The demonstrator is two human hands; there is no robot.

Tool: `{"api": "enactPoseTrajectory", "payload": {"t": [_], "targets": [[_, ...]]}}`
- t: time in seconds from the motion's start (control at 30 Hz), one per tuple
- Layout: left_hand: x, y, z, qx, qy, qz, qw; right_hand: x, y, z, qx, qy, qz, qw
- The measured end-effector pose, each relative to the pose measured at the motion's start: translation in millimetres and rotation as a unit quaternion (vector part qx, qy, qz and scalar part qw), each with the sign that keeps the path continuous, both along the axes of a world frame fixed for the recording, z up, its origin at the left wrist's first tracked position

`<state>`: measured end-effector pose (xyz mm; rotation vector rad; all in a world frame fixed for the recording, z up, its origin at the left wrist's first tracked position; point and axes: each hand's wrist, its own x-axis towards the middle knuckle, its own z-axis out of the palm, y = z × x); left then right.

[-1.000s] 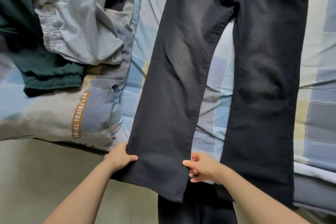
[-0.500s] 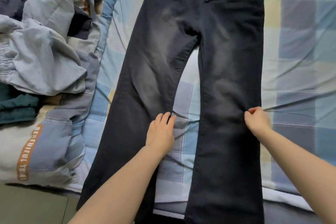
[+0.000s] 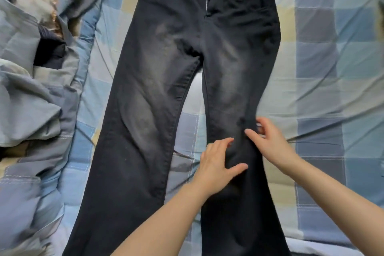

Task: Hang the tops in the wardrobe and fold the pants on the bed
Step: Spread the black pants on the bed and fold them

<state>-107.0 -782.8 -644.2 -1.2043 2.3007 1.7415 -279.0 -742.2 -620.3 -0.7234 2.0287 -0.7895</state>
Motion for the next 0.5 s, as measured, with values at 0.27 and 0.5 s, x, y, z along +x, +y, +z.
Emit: {"api": "enactPoseTrajectory", "payload": {"t": [0.27,0.5], "targets": [[28.3,-80.1,22.0,0.122,-0.006,0.276,0.953,58.7,-134.8,26.0,-0.011,0.022,0.209,0.978],[147.3,-159.0,-22.1,0.304,-0.065,0.421,0.852,93.3,-215.8,-19.4,0.011,0.145,0.271,0.951]]}}
